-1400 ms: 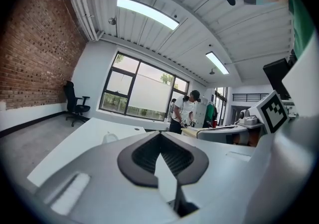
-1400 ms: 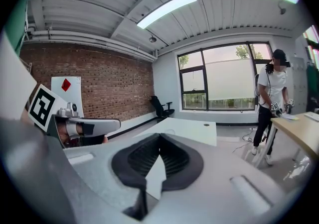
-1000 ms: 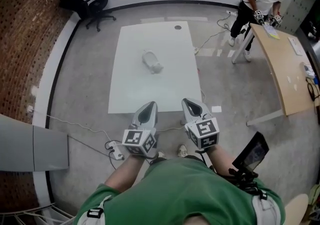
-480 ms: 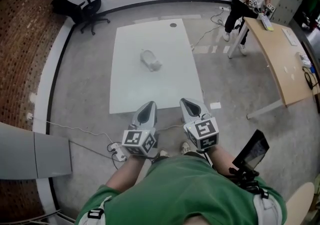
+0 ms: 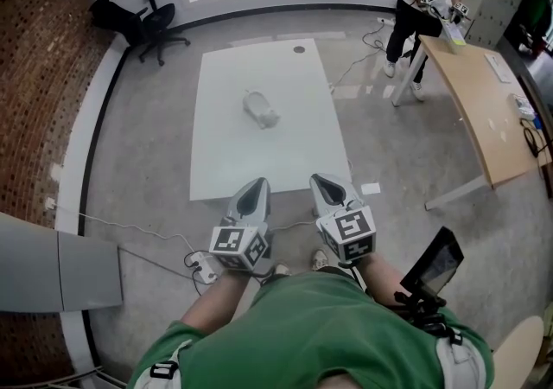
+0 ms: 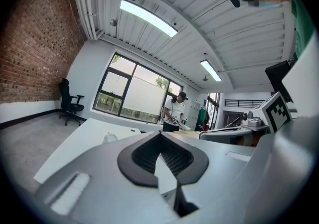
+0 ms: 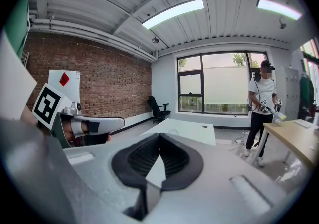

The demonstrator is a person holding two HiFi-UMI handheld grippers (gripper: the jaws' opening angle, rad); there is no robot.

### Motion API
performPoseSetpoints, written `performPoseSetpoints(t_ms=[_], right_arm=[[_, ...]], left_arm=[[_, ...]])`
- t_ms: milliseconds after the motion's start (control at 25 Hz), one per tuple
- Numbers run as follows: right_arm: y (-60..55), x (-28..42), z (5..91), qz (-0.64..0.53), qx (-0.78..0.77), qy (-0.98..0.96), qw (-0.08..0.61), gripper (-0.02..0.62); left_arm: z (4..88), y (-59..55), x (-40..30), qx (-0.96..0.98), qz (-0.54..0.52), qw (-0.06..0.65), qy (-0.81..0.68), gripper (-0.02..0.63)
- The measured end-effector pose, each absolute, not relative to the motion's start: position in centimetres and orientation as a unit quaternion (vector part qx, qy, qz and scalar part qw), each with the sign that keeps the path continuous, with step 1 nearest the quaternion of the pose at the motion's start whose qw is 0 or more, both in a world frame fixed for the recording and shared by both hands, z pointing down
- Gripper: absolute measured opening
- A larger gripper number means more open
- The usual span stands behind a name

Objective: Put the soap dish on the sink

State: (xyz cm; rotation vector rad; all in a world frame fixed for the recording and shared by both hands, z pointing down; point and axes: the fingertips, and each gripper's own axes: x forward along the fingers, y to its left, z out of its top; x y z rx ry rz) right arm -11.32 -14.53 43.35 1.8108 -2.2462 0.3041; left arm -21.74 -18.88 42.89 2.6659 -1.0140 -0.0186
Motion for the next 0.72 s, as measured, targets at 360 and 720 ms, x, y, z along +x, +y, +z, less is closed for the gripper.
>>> performPoseSetpoints(t_ms=[360, 720], right_arm=[[-15.1, -11.9, 43.3, 0.096, 0.613, -0.775, 0.121, 0.002], [-15.7, -12.5, 43.7, 0.093, 0.608, -0.779, 0.122, 0.002]], left_arm=[[42.7, -19.1, -22.3, 0.923, -0.010, 0.144, -0.357, 0.006], [43.3, -19.4, -23.0, 0.920, -0.011, 0.145, -0.365, 0.006]])
